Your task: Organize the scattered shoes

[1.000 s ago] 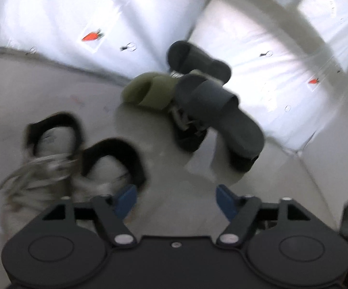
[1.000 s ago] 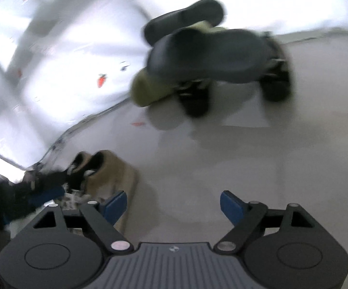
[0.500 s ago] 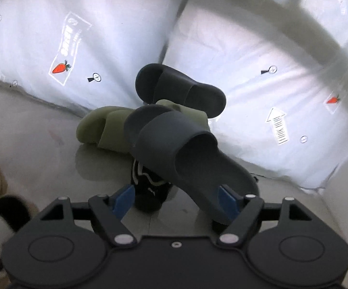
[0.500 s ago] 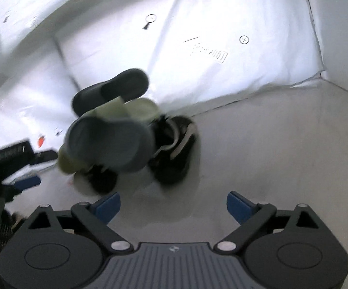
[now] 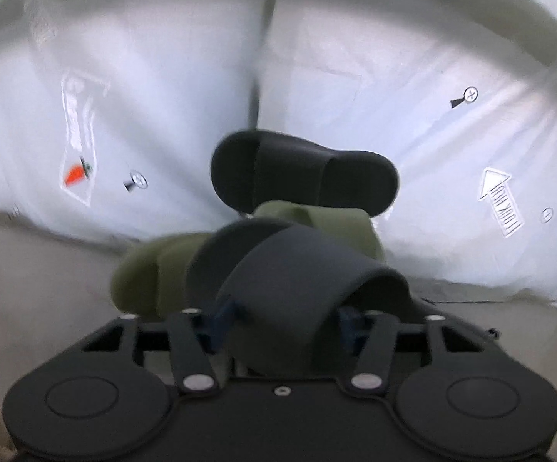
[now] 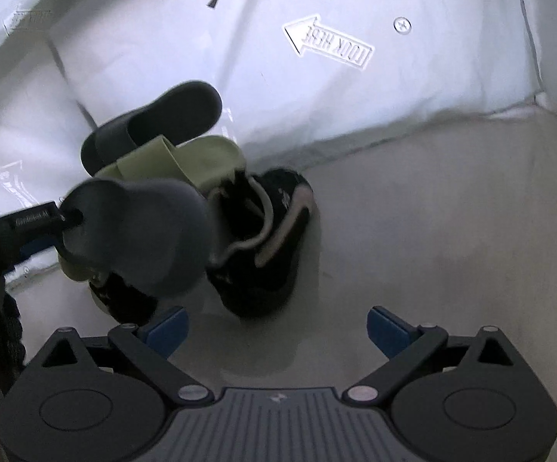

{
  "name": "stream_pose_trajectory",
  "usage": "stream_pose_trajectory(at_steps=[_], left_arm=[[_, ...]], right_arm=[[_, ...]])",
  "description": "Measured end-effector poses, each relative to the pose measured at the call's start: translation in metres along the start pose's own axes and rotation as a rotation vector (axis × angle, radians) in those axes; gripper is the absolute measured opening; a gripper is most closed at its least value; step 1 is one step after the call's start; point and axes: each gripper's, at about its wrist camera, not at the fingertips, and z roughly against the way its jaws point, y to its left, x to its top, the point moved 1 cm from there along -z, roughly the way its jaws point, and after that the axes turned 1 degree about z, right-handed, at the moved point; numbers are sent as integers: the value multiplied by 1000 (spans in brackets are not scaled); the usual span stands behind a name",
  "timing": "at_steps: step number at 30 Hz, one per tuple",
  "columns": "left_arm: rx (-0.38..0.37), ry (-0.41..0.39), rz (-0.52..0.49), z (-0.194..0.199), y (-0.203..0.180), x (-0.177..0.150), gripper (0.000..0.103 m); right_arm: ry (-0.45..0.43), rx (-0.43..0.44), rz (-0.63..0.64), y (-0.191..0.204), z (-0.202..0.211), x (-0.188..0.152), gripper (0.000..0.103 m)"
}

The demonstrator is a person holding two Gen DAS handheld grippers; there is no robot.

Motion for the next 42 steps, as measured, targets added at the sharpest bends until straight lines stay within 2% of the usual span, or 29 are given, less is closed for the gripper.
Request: stream_pose_trajectory(at_steps=[2, 4, 10, 15, 18, 22, 23, 26, 30, 31, 33, 37, 42], left_arm=[[13, -6, 0, 5, 1, -2, 29], [-3, -7, 1, 12, 4, -2, 28], [-115, -14, -105, 69, 11, -2, 25], [-186, 44, -142, 120, 13, -29, 24], [-209, 104, -217, 149, 5, -64, 25], [-242, 210, -231, 163, -3, -103, 25], [-252, 213, -232, 166, -5, -109, 26], [-249, 195, -337, 176, -23, -121, 26], [-200, 199, -394, 184, -41, -126, 31], [-196, 210, -397, 185, -43, -126, 34], [-231, 242, -327, 191, -40, -122, 53], [-288, 220, -234, 208, -32, -118, 57], [-273, 205, -173, 224, -16, -107, 59]], right_arm=[[-1, -3, 7, -1, 4, -2, 99], [-19, -14, 20, 0, 12, -2, 99], [-79, -31, 38, 0, 43, -3, 99], [-108, -26, 47, 2, 77, -23, 99], [-90, -20, 66, 3, 95, -40, 99], [-55, -20, 90, 3, 114, -61, 99], [-44, -25, 94, 1, 119, -66, 99], [-23, -38, 89, -3, 128, -74, 99], [33, -44, 103, -10, 139, -89, 99], [52, -43, 112, -11, 141, -93, 99], [90, -27, 129, -10, 142, -101, 99], [156, 23, 206, 6, 140, -115, 99], [212, 103, 415, 49, 124, -132, 99]])
